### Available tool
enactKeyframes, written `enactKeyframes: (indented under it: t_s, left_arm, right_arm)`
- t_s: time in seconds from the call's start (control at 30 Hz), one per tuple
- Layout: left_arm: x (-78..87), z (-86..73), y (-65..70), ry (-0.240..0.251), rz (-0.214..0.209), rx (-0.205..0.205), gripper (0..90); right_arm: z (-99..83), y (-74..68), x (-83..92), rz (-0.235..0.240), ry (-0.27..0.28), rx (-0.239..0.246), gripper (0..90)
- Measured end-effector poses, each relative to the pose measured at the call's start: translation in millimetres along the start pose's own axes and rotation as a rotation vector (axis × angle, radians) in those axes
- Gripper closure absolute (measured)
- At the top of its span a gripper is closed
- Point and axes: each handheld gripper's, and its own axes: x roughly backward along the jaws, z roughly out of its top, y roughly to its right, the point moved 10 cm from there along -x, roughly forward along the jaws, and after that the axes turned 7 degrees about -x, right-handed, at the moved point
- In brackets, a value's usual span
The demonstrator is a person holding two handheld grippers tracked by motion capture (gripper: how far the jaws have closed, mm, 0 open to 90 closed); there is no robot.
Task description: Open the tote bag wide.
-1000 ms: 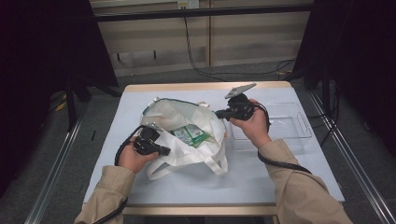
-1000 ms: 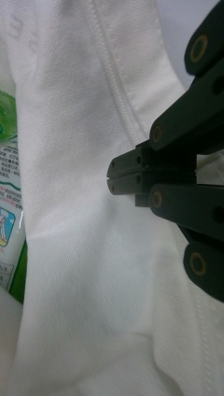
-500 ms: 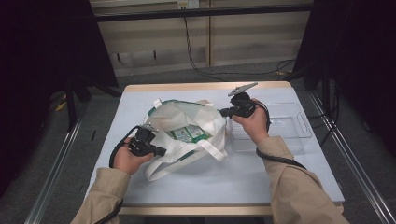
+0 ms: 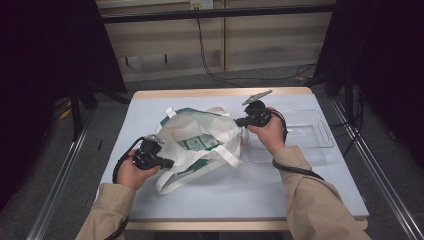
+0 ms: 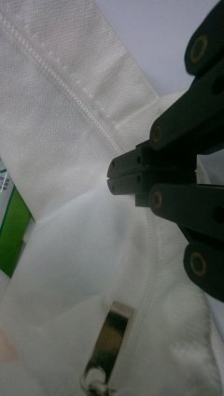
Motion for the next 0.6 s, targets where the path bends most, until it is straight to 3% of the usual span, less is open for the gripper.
enactKeyframes:
  t_s: [0.17,0.3,0.53,0.6]
  left_arm:
    - [2.6,1.3,-0.4,0.006,-0.001,-0.002,90.0]
    - [2.9,4.8,-1.4,0.016,0.013,0.009,90.0]
    - [2.8,7.1,-1.0,0.007,0.011,0.0,90.0]
    - [1.8,8.8,-0.3,0.016,0.013,0.017,90.0]
  right_arm:
    - [2.1,-4.9,4.3,0.019,0.013,0.007,87.9]
    - [7.2,-12.0,10.3,0.042,0.037,0.01,80.6]
    - [14.4,-26.9,16.4,0.079,0.042,0.053,70.3]
    - [16.2,-31.7,18.9,0.09,0.039,0.067,69.5]
